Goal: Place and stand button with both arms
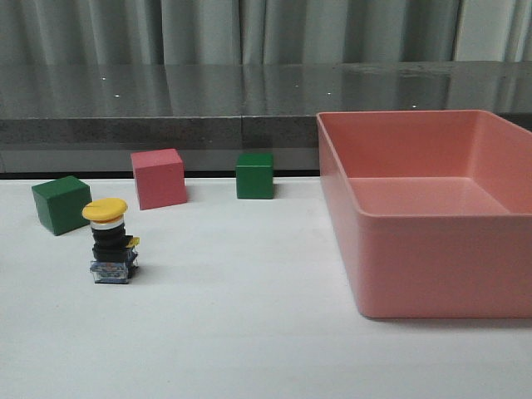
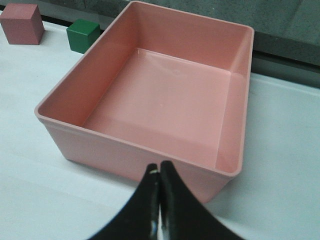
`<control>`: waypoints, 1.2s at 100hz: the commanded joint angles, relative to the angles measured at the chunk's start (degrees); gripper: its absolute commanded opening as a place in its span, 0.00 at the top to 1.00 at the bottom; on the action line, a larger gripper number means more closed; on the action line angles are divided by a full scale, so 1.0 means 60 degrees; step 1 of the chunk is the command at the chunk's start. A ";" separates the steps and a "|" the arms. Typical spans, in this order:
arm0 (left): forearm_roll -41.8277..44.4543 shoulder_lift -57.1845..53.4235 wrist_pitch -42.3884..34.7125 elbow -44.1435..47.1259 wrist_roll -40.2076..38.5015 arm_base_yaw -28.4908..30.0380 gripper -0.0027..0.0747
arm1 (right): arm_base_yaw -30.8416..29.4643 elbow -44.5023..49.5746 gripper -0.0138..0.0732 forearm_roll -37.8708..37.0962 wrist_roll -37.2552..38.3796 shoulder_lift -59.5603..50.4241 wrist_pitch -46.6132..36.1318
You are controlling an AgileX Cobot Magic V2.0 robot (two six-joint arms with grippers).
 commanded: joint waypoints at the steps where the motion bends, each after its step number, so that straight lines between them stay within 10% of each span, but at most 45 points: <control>1: 0.0499 0.0156 -0.1793 0.0327 -0.0746 0.0105 0.99 | -0.0048 -0.0251 0.91 -0.0058 -0.0033 0.0092 -0.0669; 33: 0.1457 -0.0279 -0.4065 0.2149 -0.3717 0.1405 0.99 | -0.0048 -0.0251 0.91 -0.0058 -0.0033 0.0092 -0.0679; 120: 0.1760 -0.0282 -0.3789 0.2129 -0.3774 0.1471 0.99 | -0.0048 -0.0251 0.91 -0.0058 -0.0033 0.0092 -0.0668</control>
